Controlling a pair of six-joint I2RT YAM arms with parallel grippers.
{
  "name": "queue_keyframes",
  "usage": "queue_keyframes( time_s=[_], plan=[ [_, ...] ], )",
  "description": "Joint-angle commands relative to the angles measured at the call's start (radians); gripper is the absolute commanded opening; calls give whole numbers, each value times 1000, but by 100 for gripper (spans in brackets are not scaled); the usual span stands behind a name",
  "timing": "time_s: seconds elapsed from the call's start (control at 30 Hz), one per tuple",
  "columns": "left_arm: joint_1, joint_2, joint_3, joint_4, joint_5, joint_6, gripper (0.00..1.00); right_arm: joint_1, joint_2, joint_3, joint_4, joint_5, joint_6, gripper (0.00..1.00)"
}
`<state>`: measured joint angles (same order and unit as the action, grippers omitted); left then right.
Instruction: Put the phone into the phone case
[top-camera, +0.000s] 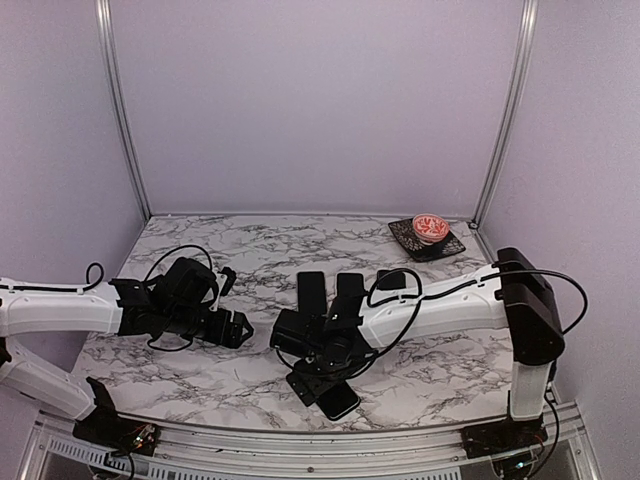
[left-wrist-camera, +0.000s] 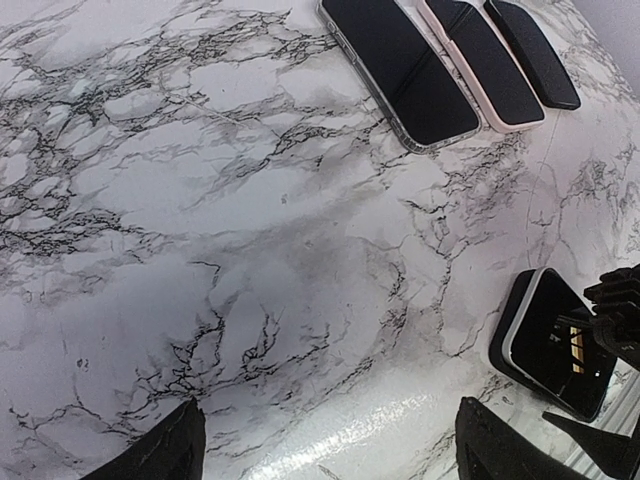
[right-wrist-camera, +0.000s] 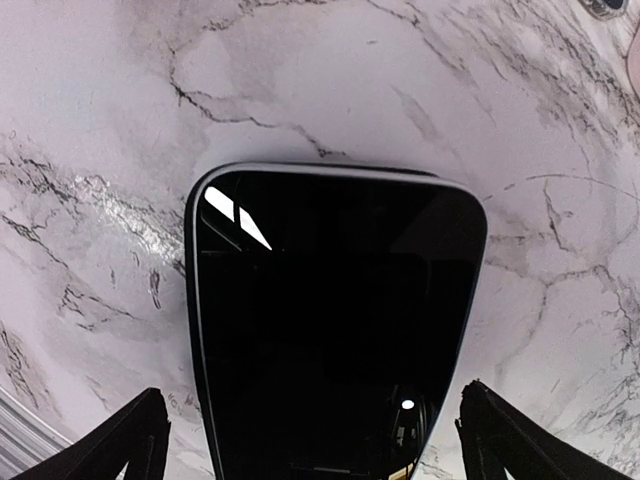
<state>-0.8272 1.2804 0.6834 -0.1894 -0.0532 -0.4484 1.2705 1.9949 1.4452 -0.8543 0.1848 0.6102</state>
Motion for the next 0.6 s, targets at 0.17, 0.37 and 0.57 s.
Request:
queue_keyframes(
  time_s=[0.17,0.37,0.57],
  plan=[
    [3,1,32,-25,1,16,87,-36,-37,-60,-24,-120,-12,99],
    [2,-3,25,-24,13,6,87,-48,-14,-101,44,-158,-20,94],
    [3,-31,18,-23,21,-10,87,-43,-11,-126,62,-150,-9,69]
  ],
)
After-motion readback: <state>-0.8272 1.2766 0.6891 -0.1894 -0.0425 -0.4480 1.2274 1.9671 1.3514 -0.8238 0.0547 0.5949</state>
